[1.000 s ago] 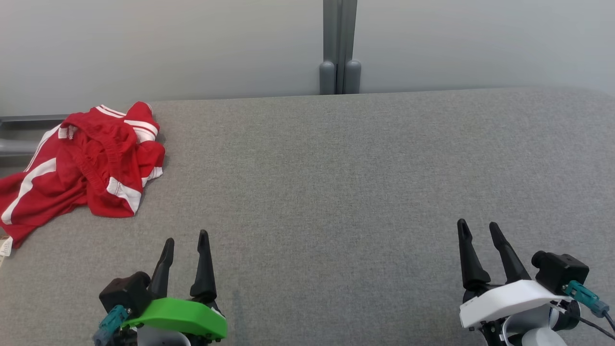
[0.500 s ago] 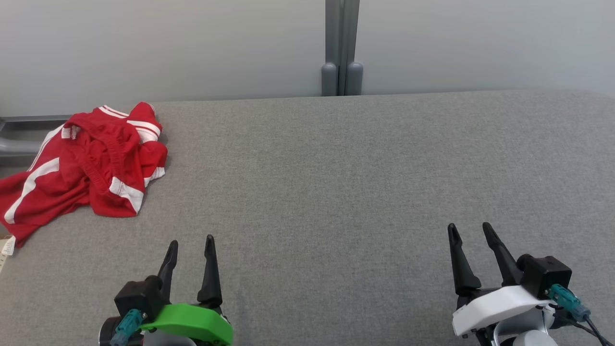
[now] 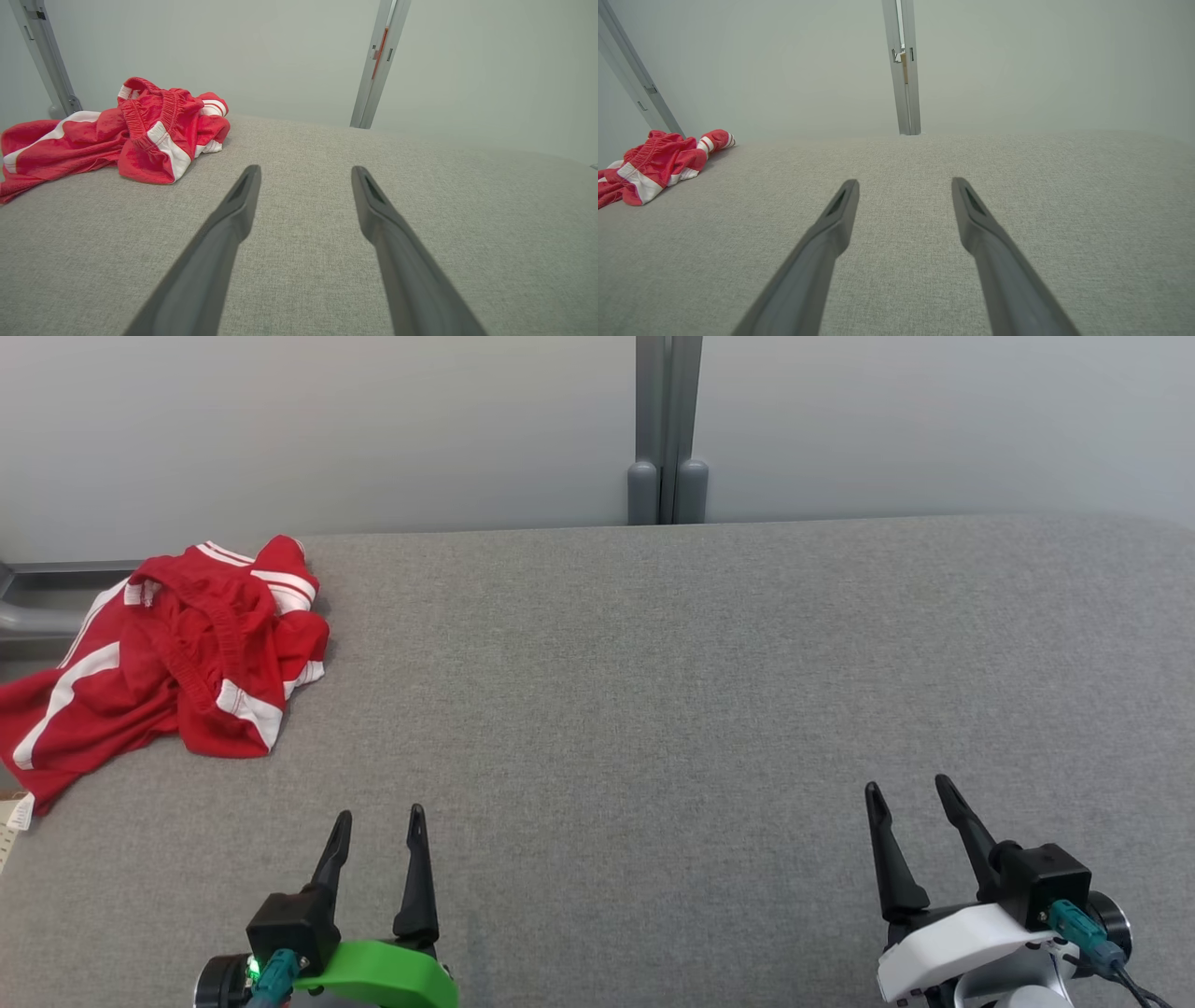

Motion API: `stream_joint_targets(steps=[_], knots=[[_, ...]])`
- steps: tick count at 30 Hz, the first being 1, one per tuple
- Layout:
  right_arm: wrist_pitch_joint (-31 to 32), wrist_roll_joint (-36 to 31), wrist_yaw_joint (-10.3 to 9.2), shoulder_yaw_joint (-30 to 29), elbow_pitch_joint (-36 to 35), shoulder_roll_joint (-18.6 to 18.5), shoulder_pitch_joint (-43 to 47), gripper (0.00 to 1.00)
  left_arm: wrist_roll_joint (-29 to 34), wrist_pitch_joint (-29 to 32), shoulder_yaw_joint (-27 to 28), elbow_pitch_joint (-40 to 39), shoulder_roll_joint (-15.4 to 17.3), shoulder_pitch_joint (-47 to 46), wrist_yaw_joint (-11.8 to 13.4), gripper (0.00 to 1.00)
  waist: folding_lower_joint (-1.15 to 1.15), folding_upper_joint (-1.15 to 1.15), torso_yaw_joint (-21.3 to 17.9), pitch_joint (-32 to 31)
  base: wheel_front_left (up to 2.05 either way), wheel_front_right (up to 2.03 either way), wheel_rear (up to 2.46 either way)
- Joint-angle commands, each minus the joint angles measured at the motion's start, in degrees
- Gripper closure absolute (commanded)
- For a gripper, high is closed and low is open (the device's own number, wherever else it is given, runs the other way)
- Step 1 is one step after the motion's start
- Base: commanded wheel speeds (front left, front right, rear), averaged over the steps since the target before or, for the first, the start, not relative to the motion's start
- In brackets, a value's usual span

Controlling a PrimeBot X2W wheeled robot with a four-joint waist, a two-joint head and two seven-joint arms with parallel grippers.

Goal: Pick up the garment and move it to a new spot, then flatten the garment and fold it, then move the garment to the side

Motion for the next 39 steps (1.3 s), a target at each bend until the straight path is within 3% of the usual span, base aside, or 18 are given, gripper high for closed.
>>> stream_joint_targets(steps=[1, 15, 31, 35, 39], knots=[[-0.6, -1.2, 0.02, -0.1, 0.0, -0.3, 0.5, 0.00, 1.4, -0.5, -0.1, -0.1, 0.4, 0.5, 0.3, 0.00, 0.00, 0.00, 0.0, 0.0, 0.00, 0.00, 0.00], [-2.0, -6.4, 0.01, 0.1, -0.2, -0.3, 0.7, 0.00, 6.1, -2.0, -0.6, -0.1, 0.4, 0.9, 1.1, 0.00, 0.00, 0.00, 0.3, 0.1, 0.00, 0.00, 0.00], [-1.9, -5.4, 0.01, -0.6, 0.5, -0.3, 0.6, 0.00, 5.6, -1.7, -0.4, 0.6, 0.4, 0.5, 1.3, 0.00, 0.00, 0.00, 0.5, 0.0, 0.00, 0.00, 0.00], [-1.9, -5.4, 0.01, -0.8, 0.0, -0.3, 1.0, 0.00, 5.6, -1.7, -0.7, 0.7, 0.4, -0.3, 1.2, 0.00, 0.00, 0.00, 2.3, 0.1, 0.00, 0.00, 0.00], [-1.9, -5.2, 0.01, -0.7, -0.8, -0.3, 1.2, 0.00, 6.0, -1.7, -0.7, 0.6, 0.4, -1.0, 1.2, 0.00, 0.00, 0.00, 6.7, 0.1, 0.00, 0.00, 0.00]])
